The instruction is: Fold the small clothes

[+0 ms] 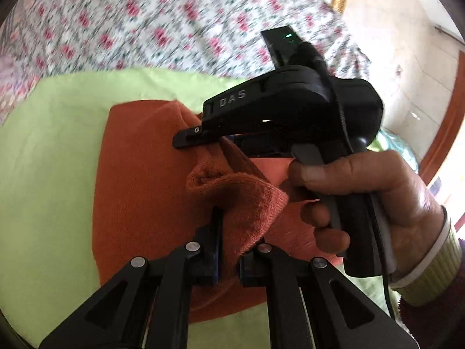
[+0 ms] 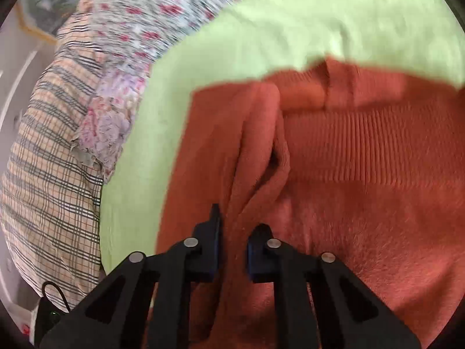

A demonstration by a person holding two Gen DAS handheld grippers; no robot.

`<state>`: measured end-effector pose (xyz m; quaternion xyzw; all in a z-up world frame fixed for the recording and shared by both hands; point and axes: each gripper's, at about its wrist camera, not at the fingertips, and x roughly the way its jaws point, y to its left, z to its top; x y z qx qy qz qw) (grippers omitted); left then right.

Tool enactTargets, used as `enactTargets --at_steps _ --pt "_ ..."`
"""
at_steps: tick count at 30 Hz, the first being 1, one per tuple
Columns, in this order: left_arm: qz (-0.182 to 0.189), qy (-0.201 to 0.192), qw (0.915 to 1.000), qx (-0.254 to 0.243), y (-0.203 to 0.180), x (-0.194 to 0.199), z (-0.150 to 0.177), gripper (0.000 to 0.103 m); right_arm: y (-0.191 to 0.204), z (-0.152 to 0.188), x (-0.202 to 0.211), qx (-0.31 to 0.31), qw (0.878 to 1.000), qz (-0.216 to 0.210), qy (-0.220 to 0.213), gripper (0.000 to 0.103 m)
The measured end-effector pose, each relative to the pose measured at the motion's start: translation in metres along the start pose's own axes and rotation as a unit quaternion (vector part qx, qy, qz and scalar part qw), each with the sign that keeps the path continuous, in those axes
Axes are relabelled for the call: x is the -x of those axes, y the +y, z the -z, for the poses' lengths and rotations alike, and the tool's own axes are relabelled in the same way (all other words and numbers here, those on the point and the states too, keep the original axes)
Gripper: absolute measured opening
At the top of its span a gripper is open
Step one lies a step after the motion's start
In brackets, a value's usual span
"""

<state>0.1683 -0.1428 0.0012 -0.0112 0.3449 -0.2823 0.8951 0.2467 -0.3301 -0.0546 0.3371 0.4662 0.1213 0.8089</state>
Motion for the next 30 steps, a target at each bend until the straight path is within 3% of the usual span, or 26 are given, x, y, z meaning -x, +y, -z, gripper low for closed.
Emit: enactTargets --at_steps 7,13,19,25,30 --pt "0.077 0.002 0.9966 -0.028 -0.064 -0.016 -0.017 0.007 -0.002 -0.003 0.088 0.053 0.995 0.032 -0.074 0.014" --pt "0.119 0.039 0.9914 -0.04 -0.106 -0.052 -0.007 0.007 -0.062 0.013 0.128 0.018 0.993 0.085 -0.084 0.014" --pt "0.117 0.068 0.9896 -0.048 -0.123 -0.076 0.006 0.007 -0.101 0.031 0.148 -0.012 0.991 0.098 -0.096 0.014" --pt "0.112 0.076 0.9898 -0.044 -0.121 -0.082 0.006 0.008 -0.115 0.036 0.134 -0.018 0.99 0.11 -0.084 0.014" --pt "0.121 0.089 0.9875 -0.047 -0.123 -0.077 0.007 0.019 -0.11 0.035 0.131 -0.005 0.989 0.127 -0.082 0.014"
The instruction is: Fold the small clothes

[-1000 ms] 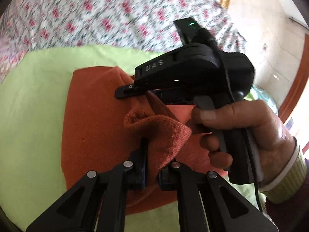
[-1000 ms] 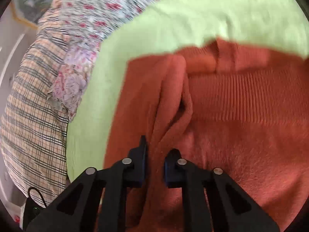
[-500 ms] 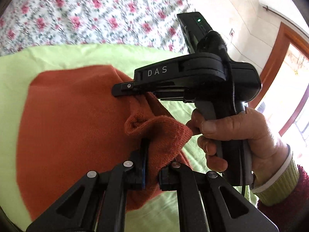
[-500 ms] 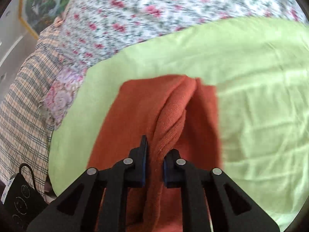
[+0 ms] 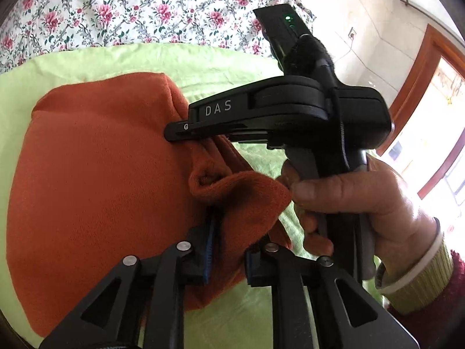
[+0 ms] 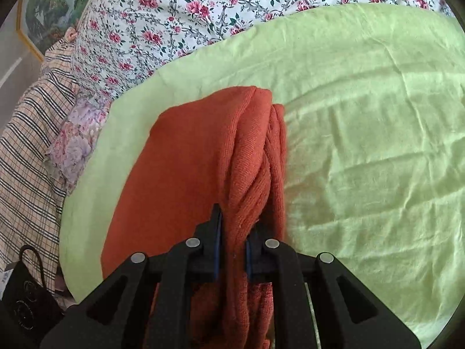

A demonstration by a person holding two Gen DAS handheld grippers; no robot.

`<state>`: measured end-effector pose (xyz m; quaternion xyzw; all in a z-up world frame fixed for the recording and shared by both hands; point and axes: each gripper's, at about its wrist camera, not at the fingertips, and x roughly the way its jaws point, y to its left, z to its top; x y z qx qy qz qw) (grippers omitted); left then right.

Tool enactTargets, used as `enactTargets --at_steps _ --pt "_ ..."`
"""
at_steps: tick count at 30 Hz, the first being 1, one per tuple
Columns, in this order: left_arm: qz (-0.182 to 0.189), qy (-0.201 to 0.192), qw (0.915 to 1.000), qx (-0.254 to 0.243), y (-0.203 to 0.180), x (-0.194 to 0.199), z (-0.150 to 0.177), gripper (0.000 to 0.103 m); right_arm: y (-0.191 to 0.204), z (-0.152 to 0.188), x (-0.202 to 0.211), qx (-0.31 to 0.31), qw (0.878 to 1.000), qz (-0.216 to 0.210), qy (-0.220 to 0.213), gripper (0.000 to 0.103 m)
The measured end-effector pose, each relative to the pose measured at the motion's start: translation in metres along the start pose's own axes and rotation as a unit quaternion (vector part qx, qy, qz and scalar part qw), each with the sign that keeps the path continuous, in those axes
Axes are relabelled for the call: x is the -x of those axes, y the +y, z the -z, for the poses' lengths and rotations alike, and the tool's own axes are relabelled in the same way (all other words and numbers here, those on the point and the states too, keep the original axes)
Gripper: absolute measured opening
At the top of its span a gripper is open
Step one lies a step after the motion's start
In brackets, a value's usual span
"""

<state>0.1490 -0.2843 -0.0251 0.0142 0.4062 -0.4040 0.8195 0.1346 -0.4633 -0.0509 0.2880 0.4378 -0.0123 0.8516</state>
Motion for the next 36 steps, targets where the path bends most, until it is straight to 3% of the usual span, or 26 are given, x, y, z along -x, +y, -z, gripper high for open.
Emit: enactTargets --at_steps 2,4,7,10,12,15,19,27,30,33,34,35,36 --pt "0.012 0.011 0.9999 0.003 0.004 0.011 0.004 0.026 -0.001 0.001 0.001 0.001 1.0 0.005 0.001 0.014" --pt "0.019 0.014 0.9997 0.007 0.01 0.026 0.007 0.042 -0.004 0.004 0.006 -0.01 1.0 0.005 -0.005 0.015" --pt "0.005 -0.005 0.9998 0.019 0.029 0.064 0.016 0.055 -0.007 0.013 0.023 -0.016 1.0 0.017 -0.017 0.025" --pt "-0.025 -0.03 0.9977 0.055 0.065 0.095 0.015 0.077 -0.012 0.027 0.043 -0.034 0.999 0.024 -0.034 0.042" --pt "-0.04 -0.039 0.995 0.083 0.092 0.104 0.01 0.079 -0.017 0.036 0.051 -0.052 0.998 0.013 -0.04 0.055" --pt "-0.046 -0.021 0.9902 0.13 0.131 0.096 0.0 0.079 -0.017 0.04 0.049 -0.065 0.997 -0.02 -0.03 0.062" --pt "-0.012 -0.001 0.984 0.178 0.163 0.078 -0.01 0.079 -0.014 0.039 0.037 -0.074 0.996 -0.038 -0.015 0.062" --pt "0.004 0.048 0.9732 0.225 0.195 0.016 -0.025 0.08 -0.02 0.026 0.019 -0.09 0.995 -0.049 0.007 0.062" --pt "0.022 0.048 0.974 0.22 0.2 0.007 -0.027 0.079 -0.027 0.02 0.009 -0.103 0.993 -0.063 0.021 0.062" --pt "0.035 0.057 0.9744 0.215 0.203 -0.005 -0.027 0.049 -0.03 0.019 -0.003 -0.104 0.992 -0.069 0.036 0.059" --pt "0.045 0.057 0.9739 0.215 0.205 -0.007 -0.027 0.037 -0.029 0.019 -0.006 -0.104 0.991 -0.074 0.035 0.053" --pt "0.052 0.052 0.9736 0.216 0.207 -0.006 -0.026 0.033 -0.029 0.019 -0.009 -0.106 0.99 -0.079 0.038 0.038" --pt "0.06 0.045 0.9739 0.215 0.207 0.0 -0.026 0.029 -0.027 0.022 -0.013 -0.115 0.988 -0.087 0.046 0.032"
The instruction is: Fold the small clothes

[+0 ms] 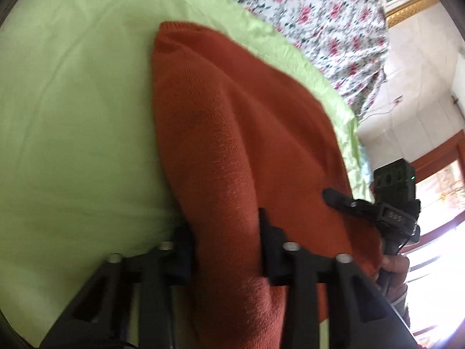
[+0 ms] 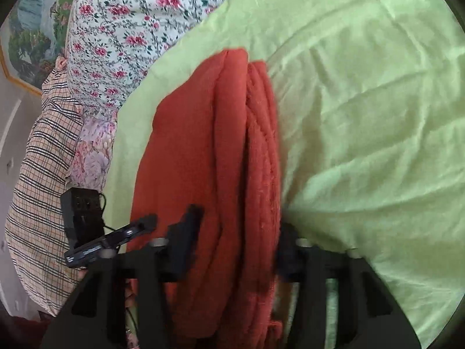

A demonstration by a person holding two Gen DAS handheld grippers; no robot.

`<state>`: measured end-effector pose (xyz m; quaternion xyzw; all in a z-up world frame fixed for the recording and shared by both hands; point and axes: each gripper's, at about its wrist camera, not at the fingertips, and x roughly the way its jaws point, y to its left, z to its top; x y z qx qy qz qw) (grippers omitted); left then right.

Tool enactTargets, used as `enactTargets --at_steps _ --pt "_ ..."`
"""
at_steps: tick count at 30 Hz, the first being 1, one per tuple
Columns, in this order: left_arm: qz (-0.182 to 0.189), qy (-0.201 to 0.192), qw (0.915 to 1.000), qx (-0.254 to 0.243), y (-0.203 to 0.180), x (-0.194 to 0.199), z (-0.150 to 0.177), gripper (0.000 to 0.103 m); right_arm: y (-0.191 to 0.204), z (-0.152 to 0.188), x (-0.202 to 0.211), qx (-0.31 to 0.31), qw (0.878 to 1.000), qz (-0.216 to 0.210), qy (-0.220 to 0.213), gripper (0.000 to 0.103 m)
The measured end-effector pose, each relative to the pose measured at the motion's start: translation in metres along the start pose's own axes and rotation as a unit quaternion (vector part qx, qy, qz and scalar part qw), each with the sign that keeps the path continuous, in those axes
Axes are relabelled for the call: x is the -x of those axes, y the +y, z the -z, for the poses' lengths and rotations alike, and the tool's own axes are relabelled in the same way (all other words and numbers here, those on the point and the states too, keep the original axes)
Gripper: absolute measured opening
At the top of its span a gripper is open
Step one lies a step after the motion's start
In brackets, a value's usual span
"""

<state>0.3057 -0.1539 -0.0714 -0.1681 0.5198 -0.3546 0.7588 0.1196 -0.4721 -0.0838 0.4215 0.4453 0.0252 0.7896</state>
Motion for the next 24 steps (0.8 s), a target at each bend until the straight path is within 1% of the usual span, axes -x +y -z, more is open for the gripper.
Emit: enactTargets --at_steps 1,3,5,6,8,11,12,16,18,21,23,24 --pt "0.003 -0.004 1.0 -0.003 -0.001 0.006 0.001 0.027 0.001 0.002 0.0 -0.002 1.0 -0.004 -0.004 0.03" --pt "0.001 -0.015 0.9998 -0.015 -0.006 0.021 0.006 0.026 0.012 0.008 0.004 0.009 1.0 0.004 -0.02 0.025" --pt "-0.008 -0.03 0.9987 -0.04 -0.014 0.047 0.014 0.026 0.022 0.016 0.007 0.015 0.999 0.002 -0.032 0.024" --pt "-0.008 -0.034 0.9984 -0.046 -0.015 0.057 0.017 0.026 0.028 0.021 0.007 0.017 0.999 -0.004 -0.034 0.023" --pt "-0.014 -0.043 0.9974 -0.056 -0.012 0.087 0.027 0.026 0.044 0.035 0.001 0.025 0.999 -0.02 -0.036 0.023" --pt "-0.033 -0.054 0.9955 -0.07 -0.003 0.129 0.045 0.026 0.067 0.055 -0.016 0.03 0.998 -0.051 -0.029 0.023" --pt "-0.037 -0.056 0.9951 -0.072 0.002 0.141 0.052 0.026 0.077 0.063 -0.026 0.034 0.997 -0.066 -0.026 0.023" --pt "-0.059 -0.067 0.9937 -0.068 0.025 0.179 0.078 0.026 0.105 0.083 -0.058 0.039 0.994 -0.104 -0.011 0.023" --pt "-0.064 -0.067 0.994 -0.057 0.039 0.188 0.091 0.026 0.12 0.092 -0.074 0.048 0.993 -0.11 -0.001 0.023" --pt "-0.067 -0.06 0.9954 -0.033 0.069 0.191 0.114 0.027 0.127 0.103 -0.091 0.049 0.992 -0.114 0.016 0.023" --pt "-0.065 -0.055 0.9962 -0.017 0.087 0.185 0.123 0.03 0.126 0.108 -0.098 0.054 0.993 -0.099 0.024 0.023" --pt "-0.061 -0.056 0.9965 -0.006 0.092 0.182 0.125 0.034 0.127 0.11 -0.102 0.061 0.994 -0.085 0.027 0.023"
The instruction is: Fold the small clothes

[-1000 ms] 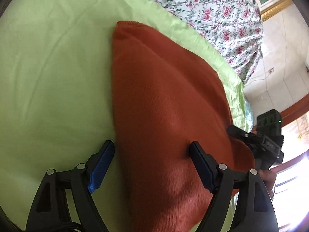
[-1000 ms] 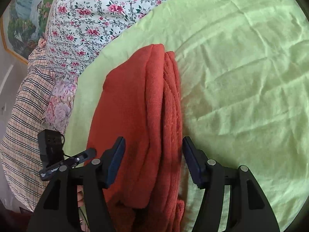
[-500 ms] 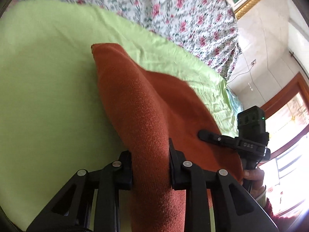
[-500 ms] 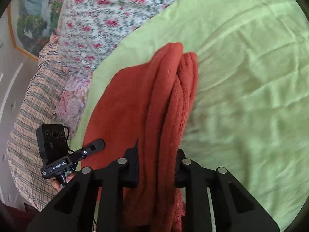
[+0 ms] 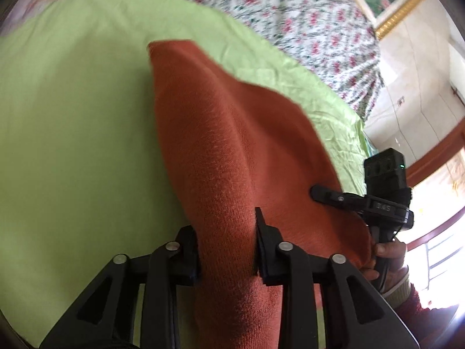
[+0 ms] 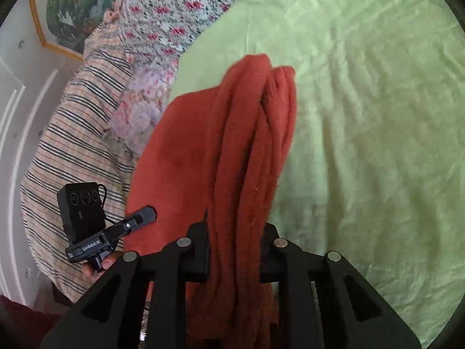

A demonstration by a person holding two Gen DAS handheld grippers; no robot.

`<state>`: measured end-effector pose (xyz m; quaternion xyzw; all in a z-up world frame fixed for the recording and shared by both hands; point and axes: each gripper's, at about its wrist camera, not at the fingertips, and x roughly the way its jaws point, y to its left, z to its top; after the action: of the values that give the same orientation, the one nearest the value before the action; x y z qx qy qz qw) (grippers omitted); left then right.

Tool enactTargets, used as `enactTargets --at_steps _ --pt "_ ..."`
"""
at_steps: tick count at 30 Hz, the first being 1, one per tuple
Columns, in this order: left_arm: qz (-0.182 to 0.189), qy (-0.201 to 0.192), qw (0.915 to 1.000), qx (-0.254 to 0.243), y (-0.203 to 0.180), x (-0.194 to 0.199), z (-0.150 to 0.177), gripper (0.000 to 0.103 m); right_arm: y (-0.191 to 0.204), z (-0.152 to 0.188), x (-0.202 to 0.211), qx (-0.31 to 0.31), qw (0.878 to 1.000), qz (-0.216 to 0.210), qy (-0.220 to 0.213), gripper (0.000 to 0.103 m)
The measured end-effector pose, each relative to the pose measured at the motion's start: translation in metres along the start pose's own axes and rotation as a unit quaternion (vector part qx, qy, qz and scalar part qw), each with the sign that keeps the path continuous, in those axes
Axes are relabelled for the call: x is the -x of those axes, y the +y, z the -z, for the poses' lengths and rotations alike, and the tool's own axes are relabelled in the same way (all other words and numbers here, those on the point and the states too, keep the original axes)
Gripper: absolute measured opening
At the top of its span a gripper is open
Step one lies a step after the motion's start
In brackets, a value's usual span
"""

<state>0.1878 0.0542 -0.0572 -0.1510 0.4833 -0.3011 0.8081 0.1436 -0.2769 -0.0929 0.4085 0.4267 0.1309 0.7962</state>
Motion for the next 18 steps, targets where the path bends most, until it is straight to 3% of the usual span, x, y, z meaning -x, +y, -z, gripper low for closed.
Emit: enactTargets --at_steps 2,4,8,14,15,18 --pt "0.015 -0.002 0.9996 0.026 0.009 0.0 0.0 0.043 0.001 0.001 -0.002 0.007 1.0 0.012 0.007 0.026" --pt "0.02 -0.006 0.9989 0.043 0.016 0.002 -0.006 0.061 0.006 0.0 -0.001 0.02 0.999 0.033 0.011 0.031" --pt "0.021 -0.031 0.9965 0.075 0.035 0.006 -0.033 0.064 0.012 -0.004 0.011 0.035 0.998 0.06 0.008 0.046" --pt "0.005 -0.044 0.9935 0.105 0.063 -0.022 -0.099 0.064 0.008 -0.009 0.041 0.021 0.996 0.066 -0.048 0.047" --pt "-0.003 -0.042 0.9937 0.103 0.069 -0.029 -0.11 0.06 0.009 -0.009 0.044 0.018 0.996 0.062 -0.055 0.047" --pt "-0.023 -0.042 0.9947 0.091 0.075 -0.044 -0.134 0.015 0.013 -0.008 0.047 0.021 0.996 0.061 -0.064 0.047"
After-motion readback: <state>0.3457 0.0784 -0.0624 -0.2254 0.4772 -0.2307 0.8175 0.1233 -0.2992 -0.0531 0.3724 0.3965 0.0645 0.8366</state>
